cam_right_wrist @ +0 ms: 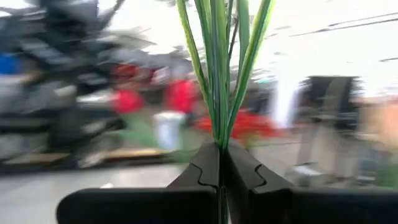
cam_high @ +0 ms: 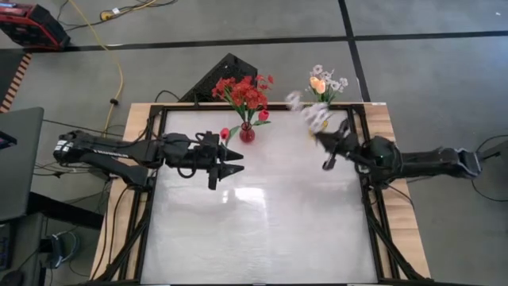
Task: Sort flowers into vase by color
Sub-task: Put the white flowers into the yellow vase
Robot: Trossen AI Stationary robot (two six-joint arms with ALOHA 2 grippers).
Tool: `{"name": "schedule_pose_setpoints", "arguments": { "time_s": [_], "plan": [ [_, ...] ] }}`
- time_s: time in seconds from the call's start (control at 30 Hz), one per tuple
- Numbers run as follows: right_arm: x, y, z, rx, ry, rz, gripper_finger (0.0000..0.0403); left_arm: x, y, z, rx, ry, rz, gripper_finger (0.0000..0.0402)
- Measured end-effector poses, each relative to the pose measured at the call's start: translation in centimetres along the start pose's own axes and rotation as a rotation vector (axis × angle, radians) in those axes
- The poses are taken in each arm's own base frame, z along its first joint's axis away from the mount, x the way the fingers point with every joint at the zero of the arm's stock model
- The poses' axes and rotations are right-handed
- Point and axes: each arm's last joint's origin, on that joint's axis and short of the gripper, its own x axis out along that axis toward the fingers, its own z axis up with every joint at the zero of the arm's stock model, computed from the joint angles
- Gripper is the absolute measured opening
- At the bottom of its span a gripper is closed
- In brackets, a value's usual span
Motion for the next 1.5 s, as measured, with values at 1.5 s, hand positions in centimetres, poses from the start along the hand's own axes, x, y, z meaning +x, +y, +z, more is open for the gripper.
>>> {"name": "schedule_pose_setpoints", "arguments": {
  "time_s": [1.5],
  "plan": [
    [14.5, 7.7, 10.5, 0.143, -0.5, 0.453, 0.0032, 5.1, 0.0, 3.6, 0.452, -0.258, -0.087, 0.021]
  ]
}}
